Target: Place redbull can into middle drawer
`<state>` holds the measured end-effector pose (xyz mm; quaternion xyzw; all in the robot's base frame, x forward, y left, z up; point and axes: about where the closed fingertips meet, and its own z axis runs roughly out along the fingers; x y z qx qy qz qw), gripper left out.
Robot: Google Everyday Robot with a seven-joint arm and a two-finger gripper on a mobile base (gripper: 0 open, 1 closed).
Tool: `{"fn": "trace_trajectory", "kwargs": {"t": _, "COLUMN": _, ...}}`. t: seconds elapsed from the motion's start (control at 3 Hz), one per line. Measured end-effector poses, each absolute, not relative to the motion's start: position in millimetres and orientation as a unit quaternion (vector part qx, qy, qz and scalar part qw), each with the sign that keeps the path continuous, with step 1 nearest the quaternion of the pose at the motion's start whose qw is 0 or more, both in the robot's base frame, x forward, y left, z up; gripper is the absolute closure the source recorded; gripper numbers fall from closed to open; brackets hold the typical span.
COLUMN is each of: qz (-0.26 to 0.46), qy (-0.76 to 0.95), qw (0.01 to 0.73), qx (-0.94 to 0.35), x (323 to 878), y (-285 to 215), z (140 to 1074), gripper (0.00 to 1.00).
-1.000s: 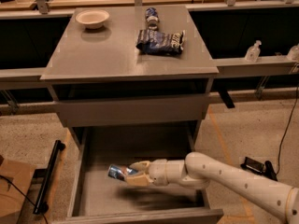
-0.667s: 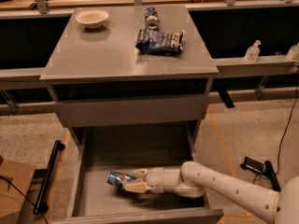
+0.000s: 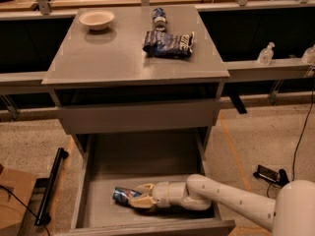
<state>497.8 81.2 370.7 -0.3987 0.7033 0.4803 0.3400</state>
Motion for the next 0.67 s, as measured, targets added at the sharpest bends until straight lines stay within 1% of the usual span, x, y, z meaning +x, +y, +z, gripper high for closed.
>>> {"fn": "trace_trajectory", "kwargs": {"t": 0.67, "qz": 0.450, "qy": 0.686, "qw": 0.373, "qx": -0.434, "x": 505, "y": 79, "z": 410, "gripper": 0.35}}
